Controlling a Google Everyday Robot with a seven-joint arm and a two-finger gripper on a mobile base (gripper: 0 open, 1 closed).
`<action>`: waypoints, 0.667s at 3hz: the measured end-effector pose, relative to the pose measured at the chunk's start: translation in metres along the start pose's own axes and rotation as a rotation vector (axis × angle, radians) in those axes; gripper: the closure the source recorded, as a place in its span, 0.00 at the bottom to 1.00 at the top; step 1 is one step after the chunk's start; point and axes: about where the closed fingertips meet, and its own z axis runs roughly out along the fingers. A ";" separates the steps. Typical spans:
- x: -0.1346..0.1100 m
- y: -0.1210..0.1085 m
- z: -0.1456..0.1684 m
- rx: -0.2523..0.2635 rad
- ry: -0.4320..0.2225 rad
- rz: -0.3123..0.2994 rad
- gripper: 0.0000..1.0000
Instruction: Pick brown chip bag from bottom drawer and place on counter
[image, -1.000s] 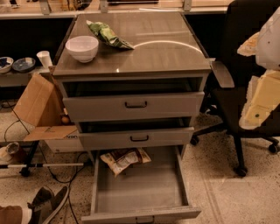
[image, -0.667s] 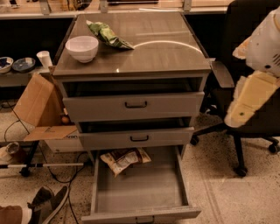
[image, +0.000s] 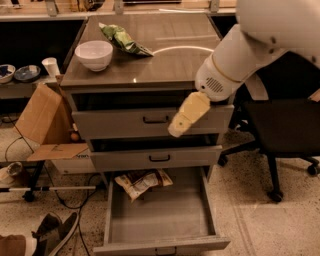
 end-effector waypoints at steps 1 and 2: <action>-0.038 0.005 0.075 -0.157 -0.067 0.215 0.00; -0.058 0.016 0.137 -0.321 -0.111 0.489 0.00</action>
Offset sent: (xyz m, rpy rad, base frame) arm 0.0678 0.1623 -0.1496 0.6014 0.7108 -0.5868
